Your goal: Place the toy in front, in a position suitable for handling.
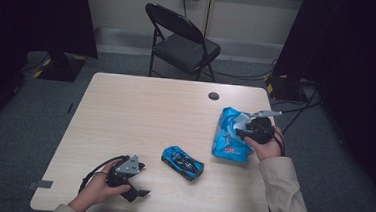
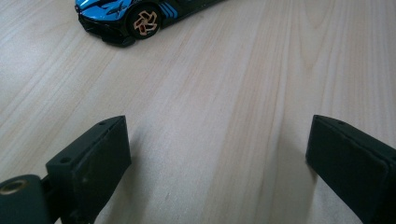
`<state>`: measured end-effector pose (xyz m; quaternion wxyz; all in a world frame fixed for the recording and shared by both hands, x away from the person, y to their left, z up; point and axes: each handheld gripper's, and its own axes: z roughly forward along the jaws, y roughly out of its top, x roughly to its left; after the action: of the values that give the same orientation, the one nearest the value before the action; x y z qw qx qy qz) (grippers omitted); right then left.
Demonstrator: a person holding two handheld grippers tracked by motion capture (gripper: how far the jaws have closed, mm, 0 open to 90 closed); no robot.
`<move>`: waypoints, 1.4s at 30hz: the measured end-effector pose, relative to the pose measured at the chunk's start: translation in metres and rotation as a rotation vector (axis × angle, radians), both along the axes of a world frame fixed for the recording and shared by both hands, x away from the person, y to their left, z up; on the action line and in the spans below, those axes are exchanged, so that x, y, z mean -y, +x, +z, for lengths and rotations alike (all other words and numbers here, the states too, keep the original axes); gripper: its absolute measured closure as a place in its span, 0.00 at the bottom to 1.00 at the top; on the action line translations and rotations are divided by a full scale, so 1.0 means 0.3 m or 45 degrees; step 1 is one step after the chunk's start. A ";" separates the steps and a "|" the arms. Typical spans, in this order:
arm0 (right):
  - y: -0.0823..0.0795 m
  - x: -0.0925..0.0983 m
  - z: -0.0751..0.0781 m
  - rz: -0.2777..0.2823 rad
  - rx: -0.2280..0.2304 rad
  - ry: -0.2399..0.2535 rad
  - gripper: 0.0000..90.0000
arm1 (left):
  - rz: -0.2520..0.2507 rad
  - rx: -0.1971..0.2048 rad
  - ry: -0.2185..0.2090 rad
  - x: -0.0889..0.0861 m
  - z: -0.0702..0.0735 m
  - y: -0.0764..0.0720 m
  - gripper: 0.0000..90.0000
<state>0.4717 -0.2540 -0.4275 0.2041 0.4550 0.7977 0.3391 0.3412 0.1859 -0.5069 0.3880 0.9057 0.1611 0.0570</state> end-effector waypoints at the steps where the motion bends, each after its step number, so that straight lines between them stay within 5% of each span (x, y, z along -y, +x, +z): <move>1: 0.005 -0.003 0.000 -0.005 0.003 0.004 0.54 | 0.000 0.000 0.000 0.000 0.000 0.000 0.06; 6: 0.030 -0.019 0.004 -0.017 0.055 -0.039 0.67 | -0.005 -0.001 0.007 0.002 0.000 0.000 0.05; 8: 0.041 -0.025 0.002 -0.017 0.030 -0.016 0.68 | -0.005 -0.002 0.007 0.003 0.000 0.000 0.05; 16: 0.060 -0.022 0.008 -0.021 -0.017 0.079 0.99 | -0.005 -0.001 0.007 0.002 0.000 0.000 0.05; 17: 0.063 -0.014 0.006 -0.026 -0.041 0.155 1.00 | -0.005 -0.001 0.007 0.002 0.000 0.000 0.05; 18: 0.064 -0.012 0.007 -0.028 -0.044 0.167 1.00 | -0.005 -0.001 0.008 0.002 0.000 0.000 0.05; 28: 0.060 -0.020 0.054 0.005 -0.033 0.117 1.00 | -0.004 -0.002 0.005 0.003 0.000 0.000 0.05; 42: 0.060 -0.013 0.152 0.002 -0.005 0.148 1.00 | -0.005 0.000 0.008 0.002 0.000 0.000 0.05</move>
<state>0.4897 -0.2501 -0.3819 0.1755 0.4660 0.7775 0.3840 0.3413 0.1852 -0.5068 0.3851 0.9073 0.1593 0.0566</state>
